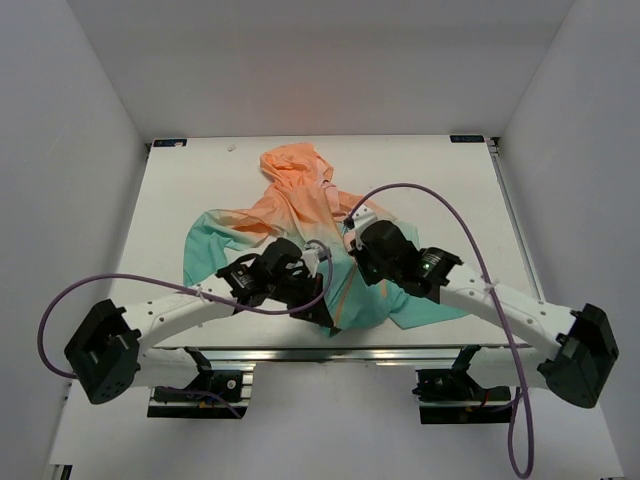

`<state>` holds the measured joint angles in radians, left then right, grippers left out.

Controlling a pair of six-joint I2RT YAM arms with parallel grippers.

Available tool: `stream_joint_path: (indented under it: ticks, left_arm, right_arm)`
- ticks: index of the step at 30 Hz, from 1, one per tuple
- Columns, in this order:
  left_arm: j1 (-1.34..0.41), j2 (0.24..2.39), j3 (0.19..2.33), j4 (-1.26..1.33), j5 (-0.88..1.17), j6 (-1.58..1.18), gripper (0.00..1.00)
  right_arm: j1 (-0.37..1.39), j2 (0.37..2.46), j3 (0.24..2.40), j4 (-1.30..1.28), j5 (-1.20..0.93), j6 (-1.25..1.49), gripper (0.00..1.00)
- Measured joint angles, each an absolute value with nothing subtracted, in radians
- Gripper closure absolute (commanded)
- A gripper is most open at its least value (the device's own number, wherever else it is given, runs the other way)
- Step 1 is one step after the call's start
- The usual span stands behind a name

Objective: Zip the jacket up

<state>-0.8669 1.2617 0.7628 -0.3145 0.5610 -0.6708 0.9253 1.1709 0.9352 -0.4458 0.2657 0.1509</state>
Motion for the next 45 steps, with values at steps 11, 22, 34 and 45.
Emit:
stream_joint_path:
  ticks: [11, 22, 34, 45]
  left_arm:
    - [-0.867, 1.226, 0.559, -0.32, 0.632, -0.731, 1.0]
    - [-0.867, 1.23, 0.506, -0.246, 0.672, -0.762, 1.0]
    - [-0.866, 1.202, 0.456, -0.242, 0.672, -0.783, 1.0]
    - [-0.857, 1.084, 0.35, -0.244, 0.659, -0.875, 1.0]
  right_arm:
    - [0.677, 1.455, 1.021, -0.255, 0.247, 0.088, 1.0]
    - [0.543, 1.887, 1.41, -0.129, 0.164, 0.004, 1.0]
    - [0.487, 2.546, 2.172, -0.112, 0.163, -0.01, 1.0]
    - [0.47, 2.68, 2.342, 0.09, 0.24, 0.028, 1.0]
